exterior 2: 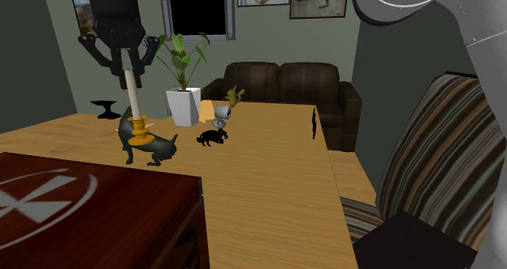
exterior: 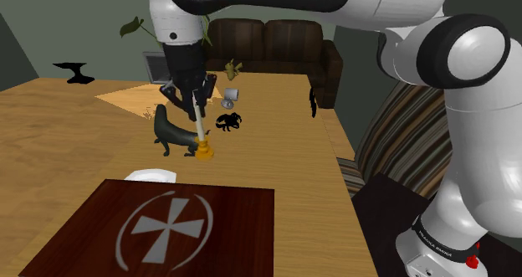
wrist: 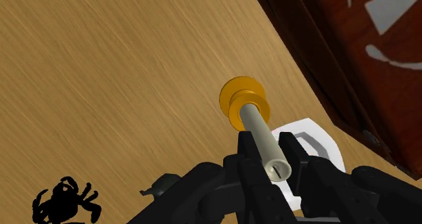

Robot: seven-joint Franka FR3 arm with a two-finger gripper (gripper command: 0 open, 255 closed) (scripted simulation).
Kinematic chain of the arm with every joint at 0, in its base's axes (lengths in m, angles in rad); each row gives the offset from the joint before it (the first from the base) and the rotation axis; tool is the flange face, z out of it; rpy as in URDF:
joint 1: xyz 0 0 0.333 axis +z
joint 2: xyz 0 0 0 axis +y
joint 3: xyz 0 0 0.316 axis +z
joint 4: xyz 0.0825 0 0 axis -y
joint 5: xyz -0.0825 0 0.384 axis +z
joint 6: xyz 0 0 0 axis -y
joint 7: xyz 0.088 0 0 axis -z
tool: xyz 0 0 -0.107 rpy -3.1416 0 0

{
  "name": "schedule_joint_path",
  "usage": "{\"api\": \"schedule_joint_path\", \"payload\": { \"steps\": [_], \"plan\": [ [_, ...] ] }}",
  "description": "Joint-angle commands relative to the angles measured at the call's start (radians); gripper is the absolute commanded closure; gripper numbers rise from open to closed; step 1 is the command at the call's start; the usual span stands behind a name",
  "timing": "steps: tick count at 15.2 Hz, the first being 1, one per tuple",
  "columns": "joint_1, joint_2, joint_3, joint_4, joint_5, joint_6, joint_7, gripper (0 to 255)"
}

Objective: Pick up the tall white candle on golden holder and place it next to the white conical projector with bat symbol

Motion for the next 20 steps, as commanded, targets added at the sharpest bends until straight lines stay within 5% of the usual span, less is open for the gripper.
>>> {"api": "schedule_joint_path", "payload": {
  "steps": [1, 5, 11, 20],
  "plan": [
    [0.012, 0.016, -0.001, 0.058, -0.007, -0.043, -0.001, 255],
    [0.046, 0.061, -0.007, 0.187, -0.025, -0.125, -0.004, 255],
    [-0.141, -0.136, -0.013, -0.111, 0.058, -0.016, -0.127, 255],
    [-0.326, -0.299, -0.076, -0.321, 0.133, 0.048, -0.345, 255]
  ]
}}
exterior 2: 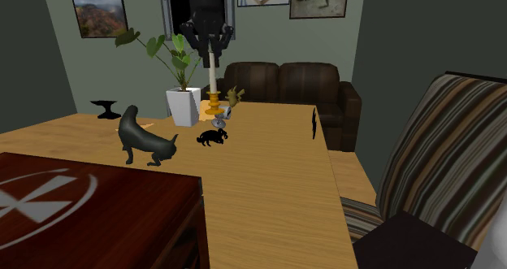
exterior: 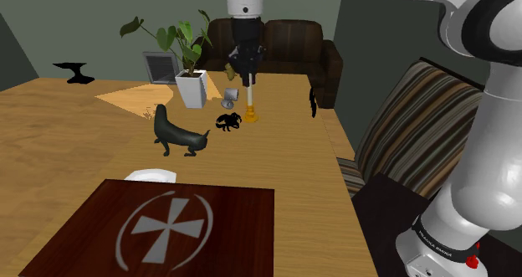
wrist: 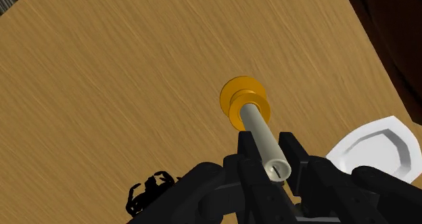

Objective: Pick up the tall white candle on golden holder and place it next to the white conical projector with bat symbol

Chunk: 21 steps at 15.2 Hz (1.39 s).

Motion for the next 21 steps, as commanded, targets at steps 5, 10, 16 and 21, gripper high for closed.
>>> {"api": "schedule_joint_path", "payload": {
  "steps": [5, 10, 16, 21],
  "plan": [
    [-0.095, -0.054, -0.055, -0.062, 0.024, 0.015, -0.146, 255],
    [-0.165, -0.069, -0.104, -0.078, 0.031, 0.019, -0.264, 255],
    [-0.242, -0.051, -0.161, -0.051, 0.029, 0.012, -0.399, 255],
    [-0.302, -0.005, -0.206, 0.013, 0.023, -0.005, -0.506, 255]
  ]
}}
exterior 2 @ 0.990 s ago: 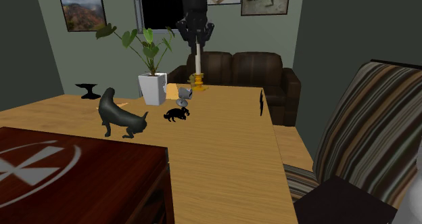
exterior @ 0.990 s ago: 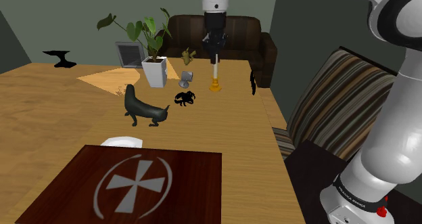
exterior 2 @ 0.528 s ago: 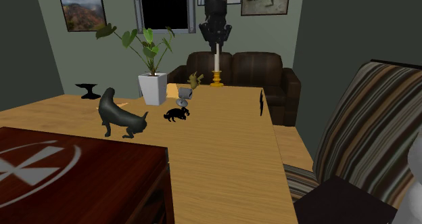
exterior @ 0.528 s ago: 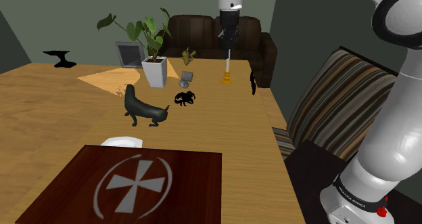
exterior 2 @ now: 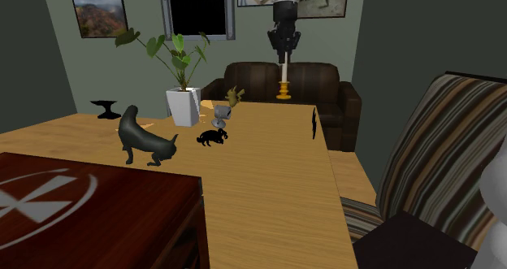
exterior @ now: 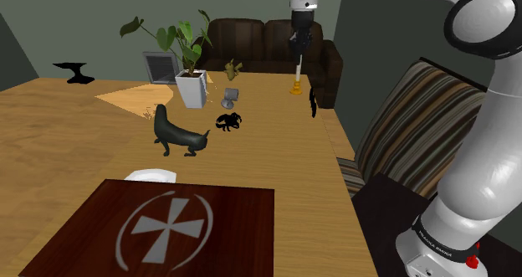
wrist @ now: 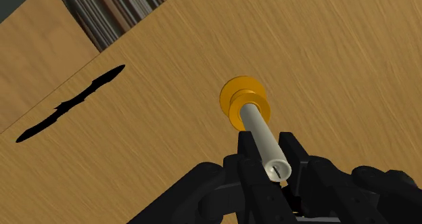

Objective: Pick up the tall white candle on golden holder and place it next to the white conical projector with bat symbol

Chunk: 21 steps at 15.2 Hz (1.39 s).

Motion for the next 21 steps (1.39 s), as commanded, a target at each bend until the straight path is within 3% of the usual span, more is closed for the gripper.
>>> {"api": "schedule_joint_path", "payload": {
  "steps": [1, 2, 21],
  "plan": [
    [-0.024, 0.021, -0.017, 0.028, -0.002, -0.007, -0.043, 255],
    [-0.039, 0.038, -0.027, 0.053, -0.004, -0.013, -0.069, 255],
    [-0.050, -0.003, -0.030, -0.262, 0.003, 0.260, -0.069, 255]
  ]
}}
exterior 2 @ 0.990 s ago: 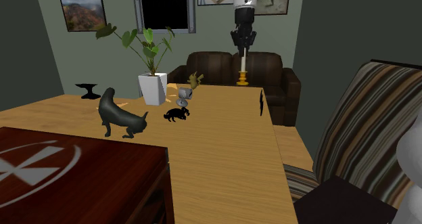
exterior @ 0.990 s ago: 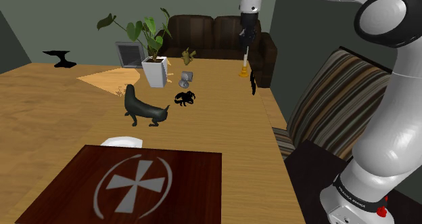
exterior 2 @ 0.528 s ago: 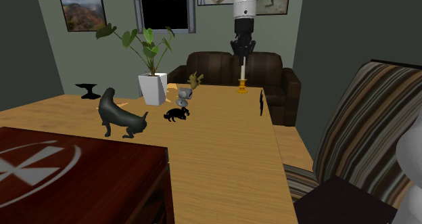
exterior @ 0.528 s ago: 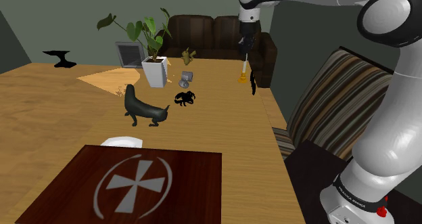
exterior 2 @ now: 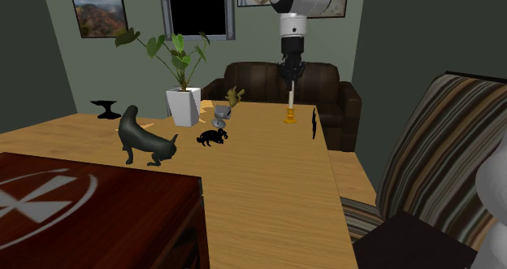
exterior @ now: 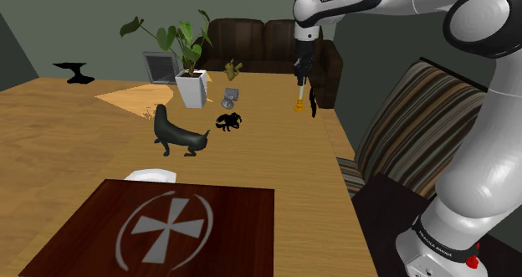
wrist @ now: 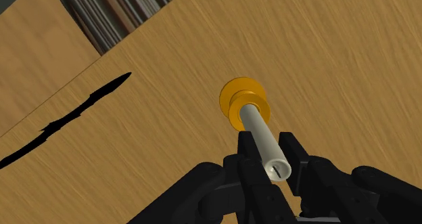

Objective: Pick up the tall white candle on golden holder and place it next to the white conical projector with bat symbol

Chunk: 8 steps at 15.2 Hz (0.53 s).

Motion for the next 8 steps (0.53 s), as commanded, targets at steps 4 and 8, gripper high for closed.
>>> {"api": "schedule_joint_path", "payload": {
  "steps": [4, 8],
  "plan": [
    [-0.001, 0.003, -0.001, -0.063, -0.001, 0.066, 0.002, 255],
    [-0.001, 0.010, -0.001, -0.107, -0.003, 0.118, 0.004, 255]
  ]
}}
